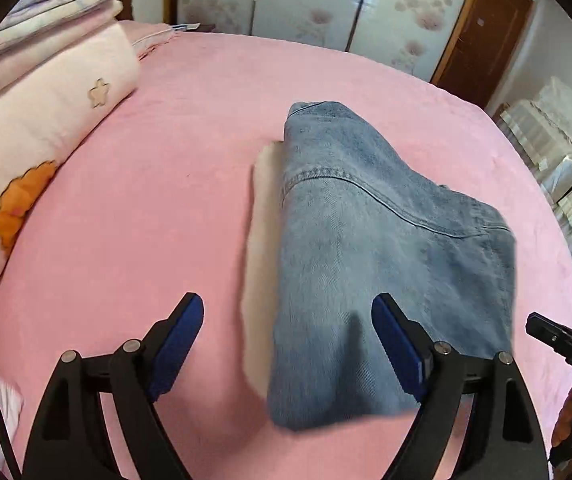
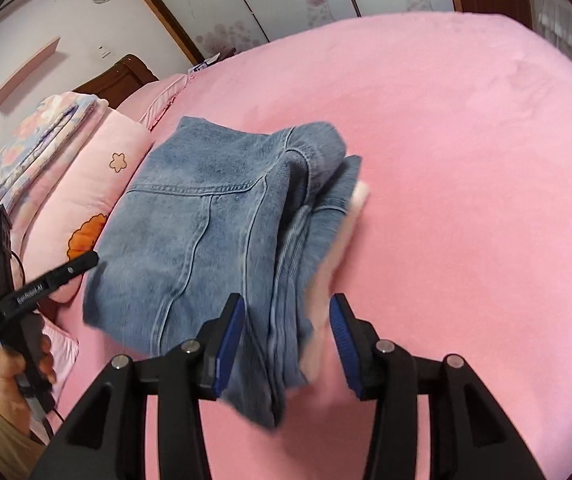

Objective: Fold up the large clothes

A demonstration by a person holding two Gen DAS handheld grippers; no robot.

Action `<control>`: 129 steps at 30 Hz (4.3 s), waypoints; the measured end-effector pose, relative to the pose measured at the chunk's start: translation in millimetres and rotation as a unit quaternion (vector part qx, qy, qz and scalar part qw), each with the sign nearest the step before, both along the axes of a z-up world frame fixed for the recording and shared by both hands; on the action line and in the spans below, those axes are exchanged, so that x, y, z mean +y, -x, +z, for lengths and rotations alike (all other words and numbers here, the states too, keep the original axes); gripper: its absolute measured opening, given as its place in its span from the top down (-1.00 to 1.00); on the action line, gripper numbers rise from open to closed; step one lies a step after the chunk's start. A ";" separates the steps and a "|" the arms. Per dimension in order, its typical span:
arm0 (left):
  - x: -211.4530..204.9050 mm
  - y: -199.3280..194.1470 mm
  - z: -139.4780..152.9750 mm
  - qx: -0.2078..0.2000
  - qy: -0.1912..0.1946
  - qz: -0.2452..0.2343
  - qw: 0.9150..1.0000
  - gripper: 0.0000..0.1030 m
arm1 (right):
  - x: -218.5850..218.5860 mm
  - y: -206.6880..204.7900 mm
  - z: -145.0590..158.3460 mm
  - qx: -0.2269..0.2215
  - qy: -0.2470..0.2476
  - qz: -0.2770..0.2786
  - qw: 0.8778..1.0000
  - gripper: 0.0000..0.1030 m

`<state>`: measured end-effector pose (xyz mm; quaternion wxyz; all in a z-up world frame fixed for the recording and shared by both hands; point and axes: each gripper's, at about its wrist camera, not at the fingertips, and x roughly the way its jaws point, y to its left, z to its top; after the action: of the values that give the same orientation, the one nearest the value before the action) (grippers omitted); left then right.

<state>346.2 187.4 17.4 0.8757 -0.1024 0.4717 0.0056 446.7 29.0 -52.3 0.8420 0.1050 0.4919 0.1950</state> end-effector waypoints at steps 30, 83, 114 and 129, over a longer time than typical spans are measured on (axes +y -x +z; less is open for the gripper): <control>-178.3 292.4 143.8 -0.063 0.013 -0.128 0.990 -0.99 | -79.2 252.3 139.7 -0.076 0.031 -0.021 0.996 0.13; -281.9 501.6 98.1 -0.077 -0.081 -0.029 0.993 -0.99 | -144.3 484.0 107.8 -0.155 0.106 -0.103 0.977 -0.27; -277.2 502.6 92.5 -0.067 -0.088 -0.016 0.994 -0.98 | -142.5 482.6 108.5 -0.154 0.115 -0.098 0.976 -0.27; -273.6 501.5 88.7 -0.053 -0.077 -0.014 0.996 -0.98 | -142.0 482.9 108.4 -0.153 0.116 -0.098 0.976 -0.27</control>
<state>-155.3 -86.2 106.1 0.9048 -0.0282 0.4241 0.0248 -36.2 -113.0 56.1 0.9289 0.0235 0.3634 0.0673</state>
